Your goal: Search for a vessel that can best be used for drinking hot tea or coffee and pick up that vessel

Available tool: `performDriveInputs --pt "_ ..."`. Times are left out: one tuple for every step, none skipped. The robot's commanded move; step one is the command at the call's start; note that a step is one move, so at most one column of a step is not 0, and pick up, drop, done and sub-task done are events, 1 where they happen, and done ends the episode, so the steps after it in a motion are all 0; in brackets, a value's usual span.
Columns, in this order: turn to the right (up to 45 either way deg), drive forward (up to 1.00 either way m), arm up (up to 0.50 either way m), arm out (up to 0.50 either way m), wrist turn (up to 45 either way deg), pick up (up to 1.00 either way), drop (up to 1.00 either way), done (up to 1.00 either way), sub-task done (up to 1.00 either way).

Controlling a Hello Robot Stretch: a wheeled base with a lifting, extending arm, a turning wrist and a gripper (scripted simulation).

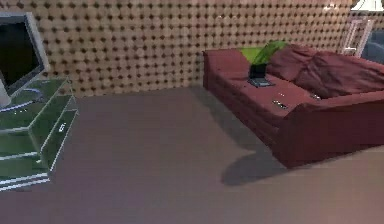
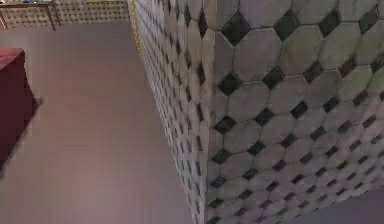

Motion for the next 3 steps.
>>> performDriveInputs --pt "24.0 0.0 0.0 0.0 0.0 0.0 0.0 0.0 0.0" --pt "0.0 0.45 0.0 0.0 0.0 0.0 0.0 0.0 0.0" --pt "45.0 0.0 0.0 0.0 0.0 0.0 0.0 0.0 0.0"
